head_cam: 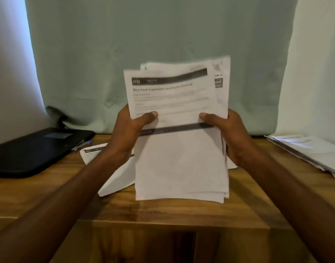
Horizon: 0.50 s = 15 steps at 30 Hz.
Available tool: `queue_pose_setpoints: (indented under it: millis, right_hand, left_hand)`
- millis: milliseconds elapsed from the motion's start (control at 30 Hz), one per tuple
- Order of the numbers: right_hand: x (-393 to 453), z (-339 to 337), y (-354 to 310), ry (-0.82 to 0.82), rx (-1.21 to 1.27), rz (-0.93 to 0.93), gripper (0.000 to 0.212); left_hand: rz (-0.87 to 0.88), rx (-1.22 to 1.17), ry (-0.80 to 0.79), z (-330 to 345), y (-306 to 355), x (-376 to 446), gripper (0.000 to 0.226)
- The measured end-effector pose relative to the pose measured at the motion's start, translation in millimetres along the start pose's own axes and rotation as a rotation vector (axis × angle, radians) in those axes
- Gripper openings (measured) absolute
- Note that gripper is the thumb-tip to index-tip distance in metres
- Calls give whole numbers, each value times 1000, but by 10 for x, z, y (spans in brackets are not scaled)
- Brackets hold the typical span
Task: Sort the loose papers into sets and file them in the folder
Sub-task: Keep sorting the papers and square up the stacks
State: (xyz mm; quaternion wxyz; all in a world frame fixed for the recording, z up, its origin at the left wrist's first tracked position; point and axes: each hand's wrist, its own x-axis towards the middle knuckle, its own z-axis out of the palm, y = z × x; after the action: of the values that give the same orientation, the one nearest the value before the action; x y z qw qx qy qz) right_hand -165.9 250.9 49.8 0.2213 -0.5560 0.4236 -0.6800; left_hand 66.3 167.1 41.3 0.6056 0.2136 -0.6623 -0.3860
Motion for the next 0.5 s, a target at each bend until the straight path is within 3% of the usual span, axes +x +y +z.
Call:
queue_pose_setpoints:
  millis: [133, 367, 500]
  right_hand:
    - [-292, -51, 98, 40, -29, -1, 27]
    - [-215, 29, -263, 164, -32, -173, 16]
    - [-176, 0, -261, 191, -43, -181, 14]
  left_hand:
    - [-18, -53, 16, 108, 3, -226, 37]
    - [243, 42, 66, 355, 414, -150, 31]
    - [251, 33, 44, 387, 437, -39, 31]
